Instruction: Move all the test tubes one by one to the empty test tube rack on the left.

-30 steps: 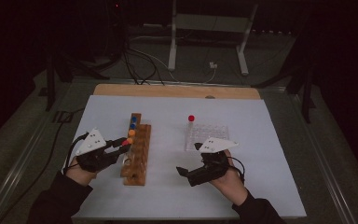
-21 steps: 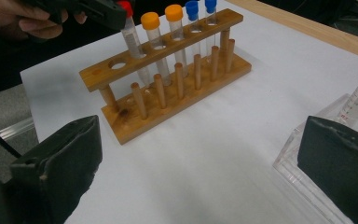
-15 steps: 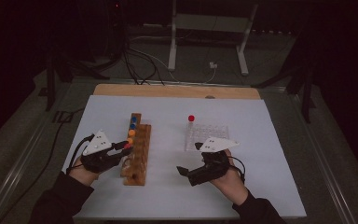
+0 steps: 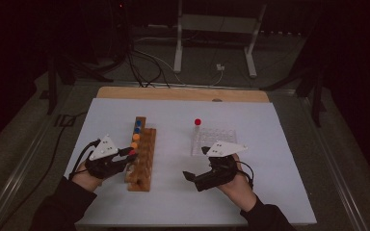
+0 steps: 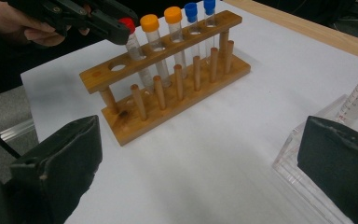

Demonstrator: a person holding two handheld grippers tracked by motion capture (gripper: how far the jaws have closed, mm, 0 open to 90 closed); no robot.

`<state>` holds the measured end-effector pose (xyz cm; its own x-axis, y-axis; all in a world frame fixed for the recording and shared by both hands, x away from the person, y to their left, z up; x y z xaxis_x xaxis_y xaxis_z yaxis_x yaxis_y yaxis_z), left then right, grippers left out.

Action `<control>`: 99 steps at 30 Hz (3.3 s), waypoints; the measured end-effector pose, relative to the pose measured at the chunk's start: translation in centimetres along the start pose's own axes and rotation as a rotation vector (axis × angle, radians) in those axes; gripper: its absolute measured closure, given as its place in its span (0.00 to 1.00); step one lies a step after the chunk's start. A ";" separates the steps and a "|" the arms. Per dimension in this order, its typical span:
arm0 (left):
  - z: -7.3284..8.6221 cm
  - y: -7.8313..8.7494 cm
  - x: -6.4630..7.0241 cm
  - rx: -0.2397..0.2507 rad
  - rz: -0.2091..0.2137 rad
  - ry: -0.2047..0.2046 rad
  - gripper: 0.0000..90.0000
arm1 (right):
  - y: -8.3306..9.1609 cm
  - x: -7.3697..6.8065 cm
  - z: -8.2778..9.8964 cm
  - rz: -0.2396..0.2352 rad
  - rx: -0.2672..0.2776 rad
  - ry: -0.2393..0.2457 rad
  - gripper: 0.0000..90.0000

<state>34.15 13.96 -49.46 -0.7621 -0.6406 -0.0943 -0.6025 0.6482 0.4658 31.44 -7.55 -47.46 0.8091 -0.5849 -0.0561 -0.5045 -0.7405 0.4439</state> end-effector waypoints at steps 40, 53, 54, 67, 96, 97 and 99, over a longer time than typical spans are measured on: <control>-4.1 2.7 1.8 0.169 0.087 0.081 0.03 | -1.0 6.8 -2.3 0.160 0.065 -0.006 0.00; -4.2 3.0 1.9 0.176 0.090 0.066 0.03 | -3.5 10.9 -1.7 0.247 0.002 -0.029 0.00; -4.2 3.0 1.9 0.175 0.087 0.064 0.03 | -3.7 11.1 -1.6 0.246 -0.008 -0.031 0.00; -4.2 3.1 1.7 0.177 0.078 0.067 0.03 | -5.7 13.3 0.0 0.265 -0.088 -0.067 0.09; -4.2 3.2 1.4 0.176 0.062 0.063 0.03 | -8.1 14.0 0.7 0.280 -0.182 -0.033 0.82; -4.2 3.2 1.4 0.173 0.060 0.061 0.03 | -8.0 14.0 0.7 0.280 -0.184 -0.038 0.83; -4.2 3.2 1.4 0.174 0.061 0.063 0.03 | -7.9 14.0 0.6 0.283 -0.180 -0.041 0.83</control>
<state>32.15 13.39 -44.45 -0.7856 -0.6185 -0.0129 -0.5913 0.7446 0.3096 46.59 -10.05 -52.29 0.6298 -0.7747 0.0576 -0.6431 -0.4784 0.5979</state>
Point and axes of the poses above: each handheld gripper's, and its own axes: y roughly backward along the jaws, z roughly out of its underside, x roughly to its right, the point moved 10 cm from there along -y, roughly forward along the jaws, and after that the axes turned 4 degrees about x, right-handed, at the moved point
